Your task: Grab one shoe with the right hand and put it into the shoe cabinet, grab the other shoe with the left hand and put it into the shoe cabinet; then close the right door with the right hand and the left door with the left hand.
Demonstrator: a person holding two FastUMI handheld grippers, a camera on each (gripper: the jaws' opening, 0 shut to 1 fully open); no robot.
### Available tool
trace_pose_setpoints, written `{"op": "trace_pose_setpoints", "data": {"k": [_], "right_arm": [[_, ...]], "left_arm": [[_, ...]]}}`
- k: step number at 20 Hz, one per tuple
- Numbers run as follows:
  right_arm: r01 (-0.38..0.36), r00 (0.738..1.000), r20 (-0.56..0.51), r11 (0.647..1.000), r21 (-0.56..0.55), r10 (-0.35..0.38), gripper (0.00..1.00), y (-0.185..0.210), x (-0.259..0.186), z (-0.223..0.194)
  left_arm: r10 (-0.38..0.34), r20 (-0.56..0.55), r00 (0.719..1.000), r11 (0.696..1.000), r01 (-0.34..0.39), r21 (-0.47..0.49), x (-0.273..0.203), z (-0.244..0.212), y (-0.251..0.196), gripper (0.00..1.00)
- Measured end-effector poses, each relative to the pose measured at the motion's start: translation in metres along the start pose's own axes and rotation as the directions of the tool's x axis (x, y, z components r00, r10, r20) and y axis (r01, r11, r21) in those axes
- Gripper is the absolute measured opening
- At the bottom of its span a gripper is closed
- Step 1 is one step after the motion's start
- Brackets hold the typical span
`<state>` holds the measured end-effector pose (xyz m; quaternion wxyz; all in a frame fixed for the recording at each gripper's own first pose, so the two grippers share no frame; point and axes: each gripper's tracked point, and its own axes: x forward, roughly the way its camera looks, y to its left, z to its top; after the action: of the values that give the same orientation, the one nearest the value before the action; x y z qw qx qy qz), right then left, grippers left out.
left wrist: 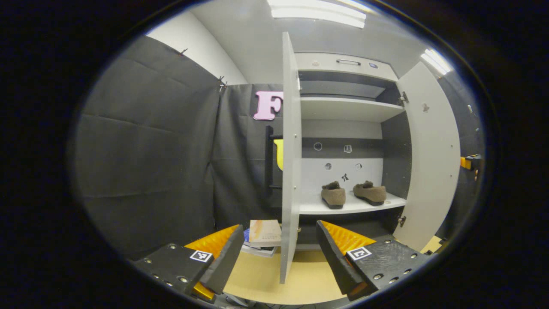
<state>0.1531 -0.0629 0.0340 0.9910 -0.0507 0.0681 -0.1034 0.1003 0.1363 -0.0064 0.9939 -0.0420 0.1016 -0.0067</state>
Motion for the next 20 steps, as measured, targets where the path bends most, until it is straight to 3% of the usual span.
{"op": "trace_pose_setpoints", "data": {"k": [3,4,8,16,20], "right_arm": [[-0.030,1.000,0.009,0.999,-0.014,0.030,0.89,0.011,0.002,-0.004],[-0.052,0.999,0.008,0.999,-0.002,0.052,0.93,0.016,0.000,-0.003],[-0.144,0.990,0.010,0.990,0.006,0.144,0.90,0.045,-0.014,0.002],[-0.303,0.953,0.019,0.953,0.016,0.303,0.93,0.109,-0.018,0.009],[-0.392,0.920,0.027,0.920,0.019,0.391,0.93,0.158,-0.017,0.010]], "left_arm": [[0.026,-0.009,1.000,1.000,-0.026,-0.006,-0.003,-0.004,0.010,1.00],[0.027,-0.009,1.000,1.000,-0.027,-0.007,-0.003,-0.003,0.012,1.00],[0.036,0.001,0.999,0.999,-0.036,-0.010,0.000,-0.003,0.015,1.00],[0.070,-0.004,0.998,0.997,-0.070,-0.020,-0.004,-0.009,0.019,1.00],[0.113,-0.011,0.993,0.993,-0.114,-0.020,-0.023,-0.015,0.038,1.00]]}}
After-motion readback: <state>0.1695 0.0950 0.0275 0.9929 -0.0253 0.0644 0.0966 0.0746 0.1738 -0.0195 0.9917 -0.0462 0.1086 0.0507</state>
